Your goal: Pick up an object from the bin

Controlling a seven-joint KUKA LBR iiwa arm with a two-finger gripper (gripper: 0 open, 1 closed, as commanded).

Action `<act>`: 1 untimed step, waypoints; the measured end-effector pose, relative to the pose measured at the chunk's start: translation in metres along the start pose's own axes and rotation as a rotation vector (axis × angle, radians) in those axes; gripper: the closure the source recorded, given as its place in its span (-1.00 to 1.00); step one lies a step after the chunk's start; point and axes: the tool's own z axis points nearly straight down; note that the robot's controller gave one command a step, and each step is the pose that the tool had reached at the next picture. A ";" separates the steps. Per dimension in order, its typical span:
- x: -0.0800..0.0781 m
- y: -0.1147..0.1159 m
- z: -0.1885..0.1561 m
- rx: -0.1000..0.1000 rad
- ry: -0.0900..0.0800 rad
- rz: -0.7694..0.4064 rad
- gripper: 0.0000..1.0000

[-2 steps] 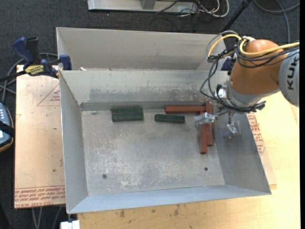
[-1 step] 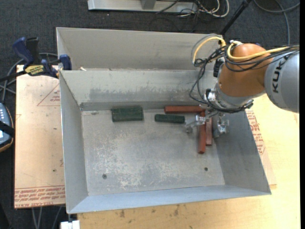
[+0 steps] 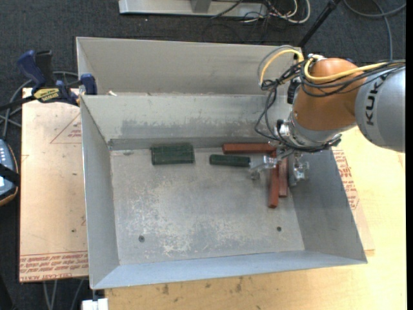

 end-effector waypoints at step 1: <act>0.004 0.000 0.001 0.001 0.005 0.004 1.00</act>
Offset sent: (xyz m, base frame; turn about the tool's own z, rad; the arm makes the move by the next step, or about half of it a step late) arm 0.0000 0.0000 0.0000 0.0000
